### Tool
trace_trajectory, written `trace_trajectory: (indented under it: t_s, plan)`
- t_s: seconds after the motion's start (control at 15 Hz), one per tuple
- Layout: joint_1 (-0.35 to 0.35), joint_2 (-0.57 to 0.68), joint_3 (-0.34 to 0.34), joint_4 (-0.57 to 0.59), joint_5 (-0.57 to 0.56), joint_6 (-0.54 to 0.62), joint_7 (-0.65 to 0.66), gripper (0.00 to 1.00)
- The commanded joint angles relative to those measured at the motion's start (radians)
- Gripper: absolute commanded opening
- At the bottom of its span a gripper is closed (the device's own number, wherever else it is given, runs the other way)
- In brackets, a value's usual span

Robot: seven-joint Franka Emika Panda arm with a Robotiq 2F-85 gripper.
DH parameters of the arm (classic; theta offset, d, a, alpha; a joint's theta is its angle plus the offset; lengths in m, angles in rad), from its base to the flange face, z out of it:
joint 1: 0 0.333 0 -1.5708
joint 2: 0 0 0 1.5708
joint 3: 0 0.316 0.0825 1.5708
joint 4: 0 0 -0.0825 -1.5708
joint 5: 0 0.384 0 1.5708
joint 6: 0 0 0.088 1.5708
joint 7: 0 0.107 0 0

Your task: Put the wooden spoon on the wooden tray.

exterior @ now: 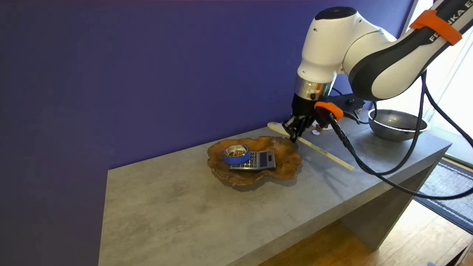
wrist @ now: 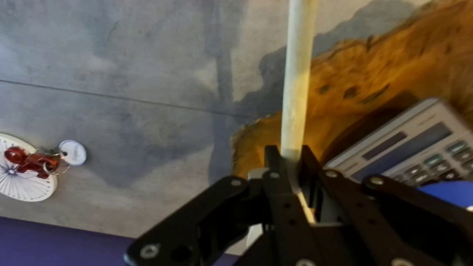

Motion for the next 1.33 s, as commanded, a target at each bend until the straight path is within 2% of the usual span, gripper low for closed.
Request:
trace_trajectory:
  t_s: [0.0,0.2,0.67,1.2,1.27]
  plan:
    - [-0.029,0.039,0.057,0.07,-0.03,-0.039,0.032,0.04]
    - [-0.029,0.036,0.036,0.094,-0.057,-0.017,0.068,0.04]
    - [-0.151,0.126,0.101,0.206,-0.003,-0.039,0.029,0.04]
    - [-0.167,0.206,0.131,0.288,0.0,-0.036,0.018,0.04]
    - [-0.166,0.208,0.133,0.294,0.001,-0.043,0.015,0.4]
